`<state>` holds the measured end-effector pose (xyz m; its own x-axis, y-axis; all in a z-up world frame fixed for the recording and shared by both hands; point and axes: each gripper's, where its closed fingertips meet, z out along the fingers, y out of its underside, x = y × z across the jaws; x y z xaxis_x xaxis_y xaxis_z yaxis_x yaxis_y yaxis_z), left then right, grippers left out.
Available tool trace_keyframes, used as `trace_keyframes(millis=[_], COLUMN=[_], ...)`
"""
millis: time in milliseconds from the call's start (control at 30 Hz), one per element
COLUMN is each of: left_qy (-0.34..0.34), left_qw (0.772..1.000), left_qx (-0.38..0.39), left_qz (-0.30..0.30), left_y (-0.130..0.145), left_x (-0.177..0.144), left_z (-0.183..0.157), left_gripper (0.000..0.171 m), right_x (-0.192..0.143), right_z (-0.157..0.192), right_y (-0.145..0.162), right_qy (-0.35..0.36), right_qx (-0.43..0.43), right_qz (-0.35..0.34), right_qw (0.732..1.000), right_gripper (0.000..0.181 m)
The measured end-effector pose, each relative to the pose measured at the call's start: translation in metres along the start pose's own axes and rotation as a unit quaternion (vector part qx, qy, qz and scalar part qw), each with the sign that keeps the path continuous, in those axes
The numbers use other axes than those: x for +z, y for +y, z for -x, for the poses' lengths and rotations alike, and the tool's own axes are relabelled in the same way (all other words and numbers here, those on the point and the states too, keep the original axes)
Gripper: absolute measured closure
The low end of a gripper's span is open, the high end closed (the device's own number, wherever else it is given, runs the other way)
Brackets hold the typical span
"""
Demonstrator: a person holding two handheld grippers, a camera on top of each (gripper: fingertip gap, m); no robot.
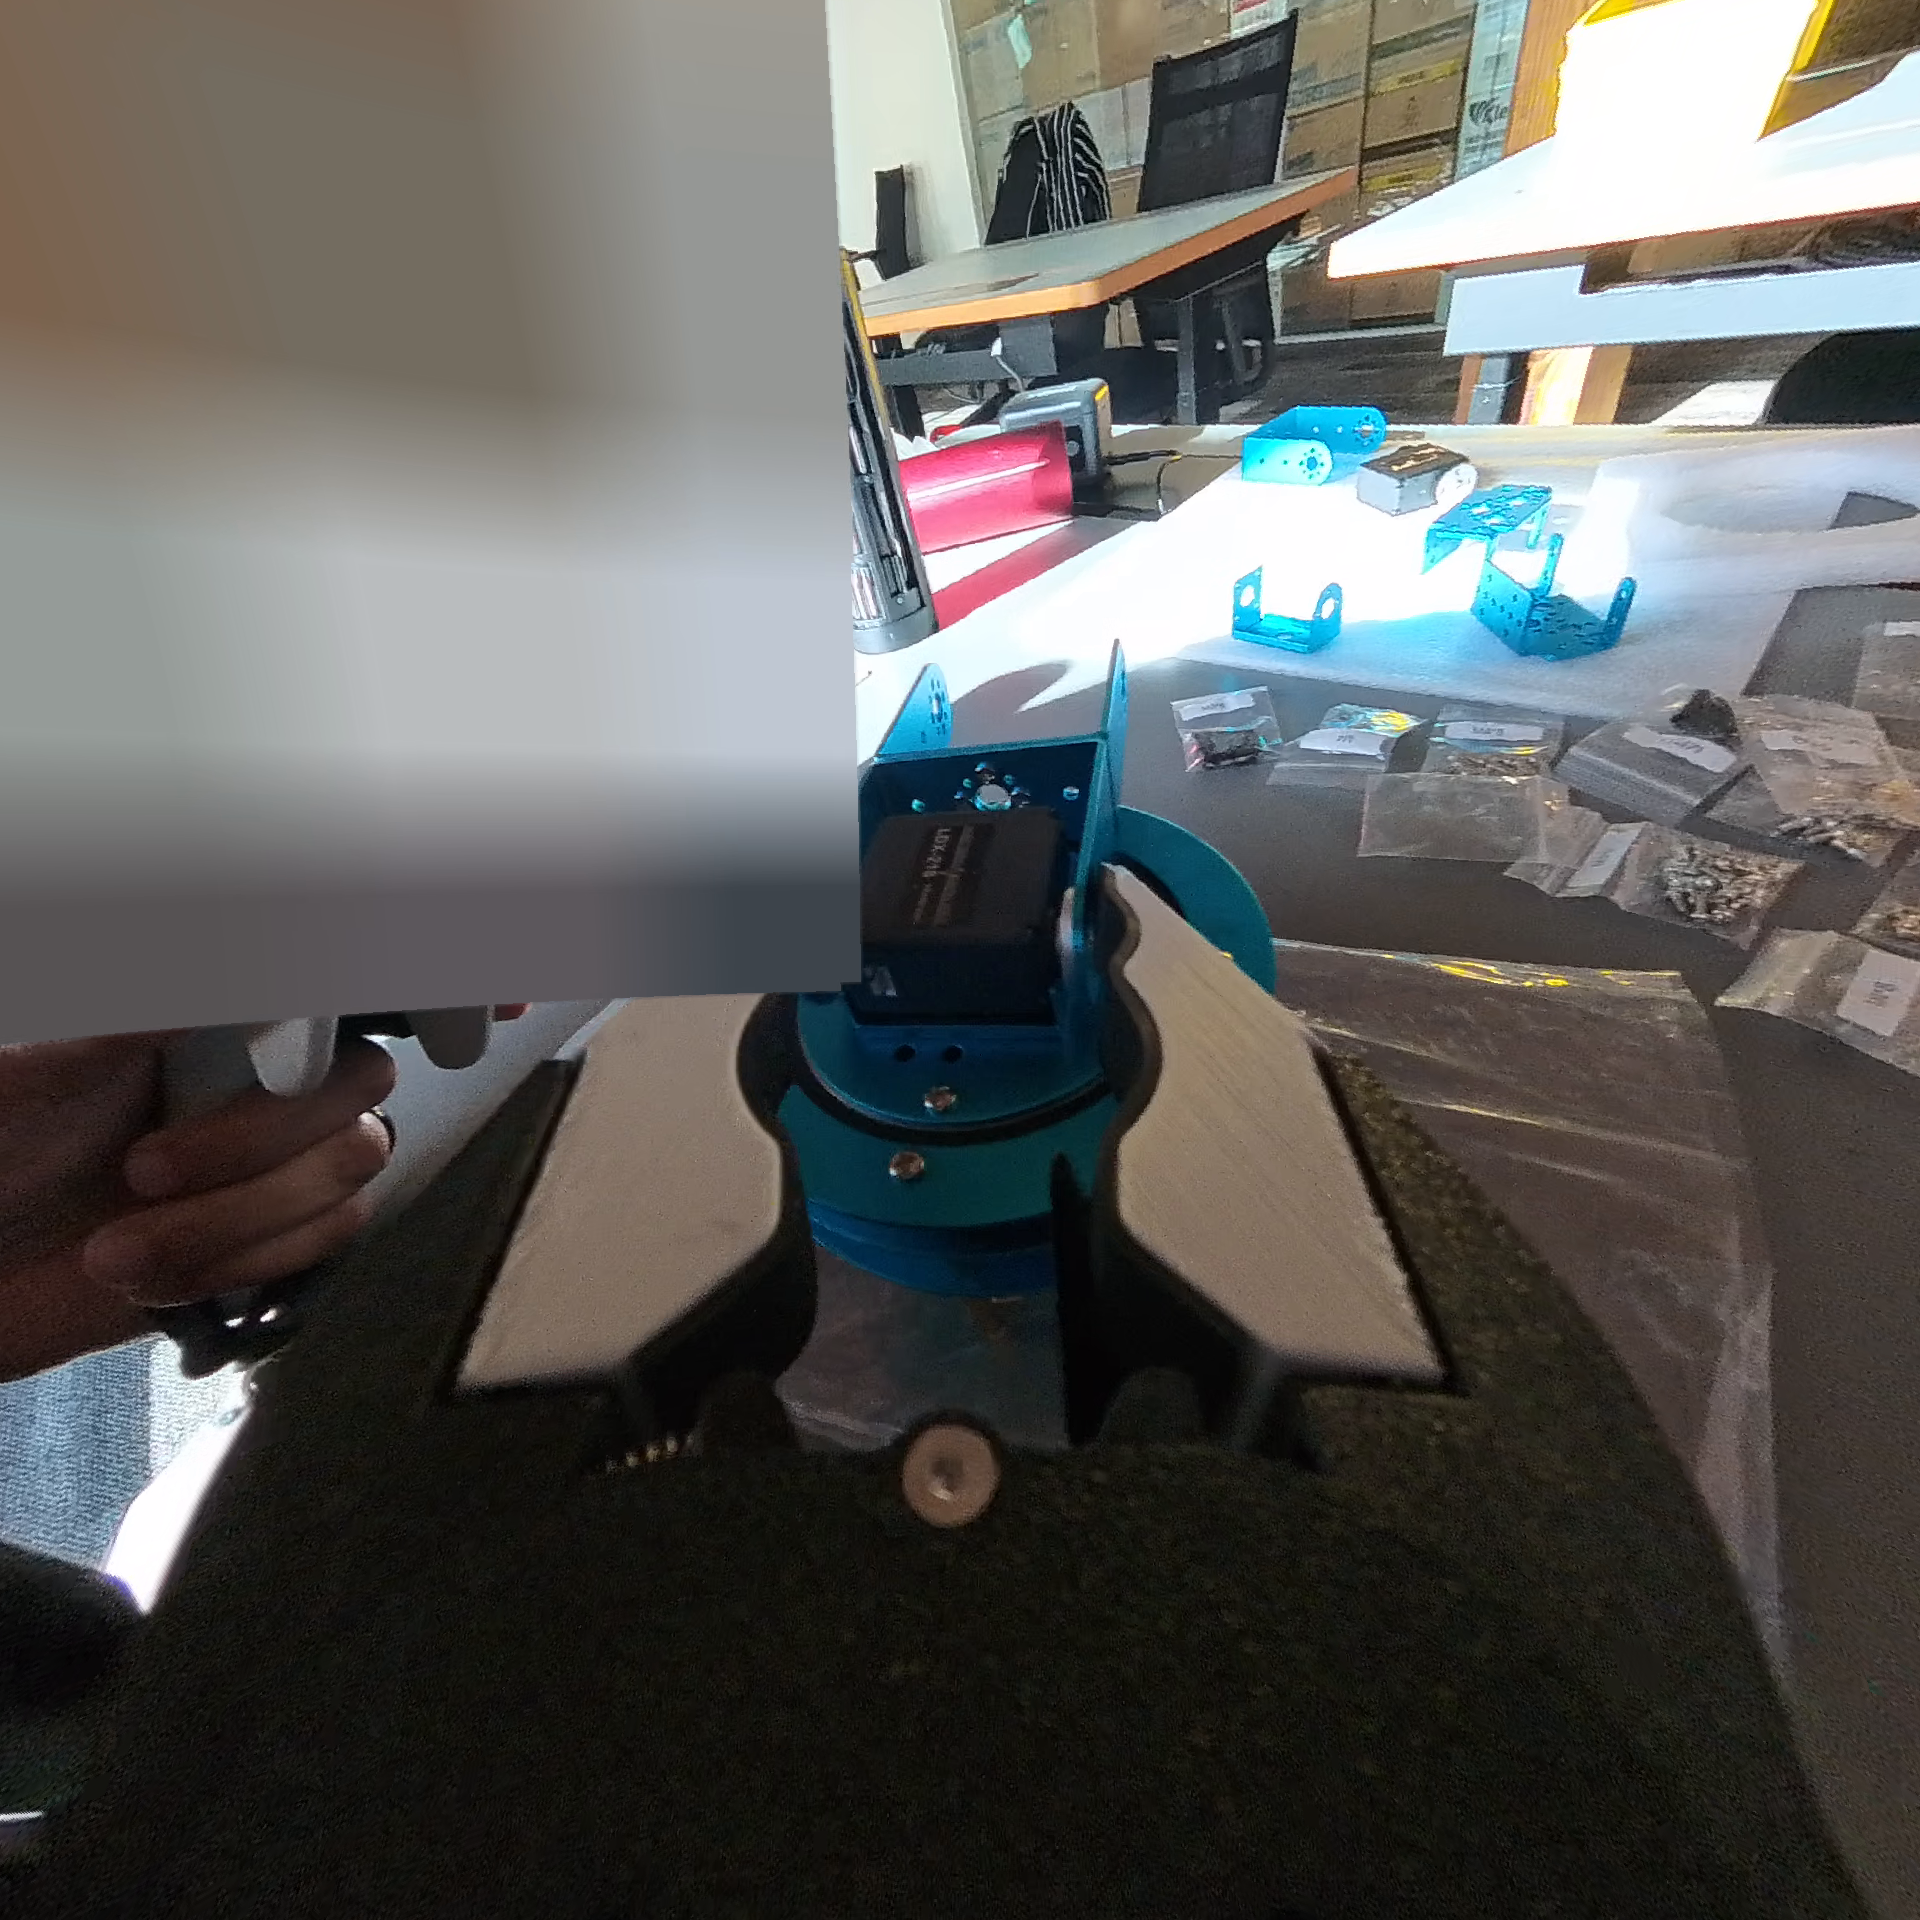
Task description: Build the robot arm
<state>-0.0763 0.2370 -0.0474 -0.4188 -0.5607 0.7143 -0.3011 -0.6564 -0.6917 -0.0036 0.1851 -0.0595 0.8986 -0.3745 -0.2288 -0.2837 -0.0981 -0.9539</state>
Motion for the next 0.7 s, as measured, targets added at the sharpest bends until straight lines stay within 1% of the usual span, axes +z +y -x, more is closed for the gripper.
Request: trace_keyframes(millis=[133,233,400,533,633,700], left_qy=[-0.003,-0.007,-0.023,-0.025,-0.034,-0.039], left_qw=[1.000,1.000,0.998,0.998,0.996,0.996], left_qx=[0.002,0.009,0.055,0.061,0.087,0.085], left_qz=[-0.002,-0.004,-0.002,0.002,0.004,0.001], left_y=[0.000,0.000,0.002,0.001,0.002,0.001], left_x=[0.000,0.000,0.000,0.000,0.001,0.002], left_z=[0.000,-0.001,-0.007,-0.008,-0.010,-0.011], left_gripper=[0.151,0.151,0.150,0.150,0.150,0.150], right_x=[0.000,0.000,0.000,0.000,0.001,0.000], right_z=[0.001,0.001,0.001,0.001,0.001,0.001], right_y=[0.001,0.001,0.001,0.001,0.001,0.001], right_qy=[-0.001,0.001,0.001,0.000,-0.003,-0.011], right_qx=[-0.011,-0.019,-0.024,-0.020,-0.020,-0.019], right_qz=[-0.002,0.000,0.001,-0.003,0.000,-0.001], right_qw=[1.000,1.000,1.000,1.000,1.000,1.000], right_gripper=[0.128,0.126,0.127,0.126,0.128,0.126])
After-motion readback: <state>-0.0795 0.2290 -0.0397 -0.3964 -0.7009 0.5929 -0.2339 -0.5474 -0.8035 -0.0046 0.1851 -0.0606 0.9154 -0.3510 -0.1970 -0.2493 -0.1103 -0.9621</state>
